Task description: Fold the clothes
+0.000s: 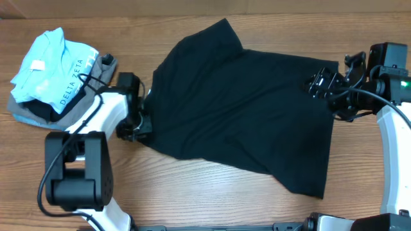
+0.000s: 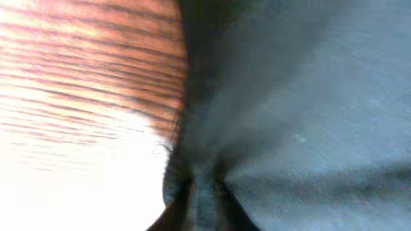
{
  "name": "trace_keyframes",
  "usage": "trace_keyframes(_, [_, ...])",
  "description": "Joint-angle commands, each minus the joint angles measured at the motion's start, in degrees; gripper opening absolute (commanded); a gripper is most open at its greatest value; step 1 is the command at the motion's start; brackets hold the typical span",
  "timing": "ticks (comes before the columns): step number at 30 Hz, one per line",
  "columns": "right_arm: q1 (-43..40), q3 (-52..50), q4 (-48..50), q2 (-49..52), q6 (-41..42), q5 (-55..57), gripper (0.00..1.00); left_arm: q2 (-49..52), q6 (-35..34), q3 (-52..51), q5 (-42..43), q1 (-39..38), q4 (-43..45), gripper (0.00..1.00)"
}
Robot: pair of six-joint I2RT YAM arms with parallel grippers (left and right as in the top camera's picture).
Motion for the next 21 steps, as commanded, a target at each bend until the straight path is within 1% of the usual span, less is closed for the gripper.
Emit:
trace_keyframes(1, [0.1, -1.1, 0.2, 0.3, 0.0, 2.1, 1.0, -6.4, 7.1, 1.8, 6.6, -0.5, -1.2, 0.3])
trace_keyframes(3, [0.1, -1.2, 0.4, 0.3, 0.0, 2.1, 1.0, -9.2, 8.8, 1.9, 10.3, -1.1, -2.9, 0.36])
trace_keyframes(6, [0.1, -1.2, 0.4, 0.3, 0.0, 2.1, 1.0, -11.7, 8.9, 1.9, 14.8, -2.8, -6.8, 0.43])
trace_keyframes(9, [0.1, -1.2, 0.5, 0.3, 0.0, 2.1, 1.0, -11.5, 8.4, 0.3, 15.3, -5.6, -9.6, 0.49])
trace_keyframes(10, [0.1, -1.2, 0.4, 0.3, 0.0, 2.1, 1.0, -11.3, 7.1, -1.0, 15.5, -6.8, -9.5, 0.5])
trace_keyframes(13, [0.1, -1.2, 0.2, 0.3, 0.0, 2.3, 1.0, -10.8, 3.1, -6.0, 15.7, -10.3, -6.6, 0.52])
trace_keyframes(16, [0.1, -1.2, -0.1, 0.3, 0.0, 3.4, 1.0, -10.7, 0.6, -10.4, 15.6, -12.6, -1.8, 0.54])
trace_keyframes(19, [0.1, -1.2, -0.3, 0.3, 0.0, 3.8, 1.0, -10.6, -0.9, -13.5, 15.2, -13.4, 1.9, 0.55])
trace_keyframes(21, [0.1, -1.2, -0.7, 0.3, 0.0, 3.8, 1.0, -10.6, -1.5, -14.8, 15.2, -13.3, 3.8, 0.54])
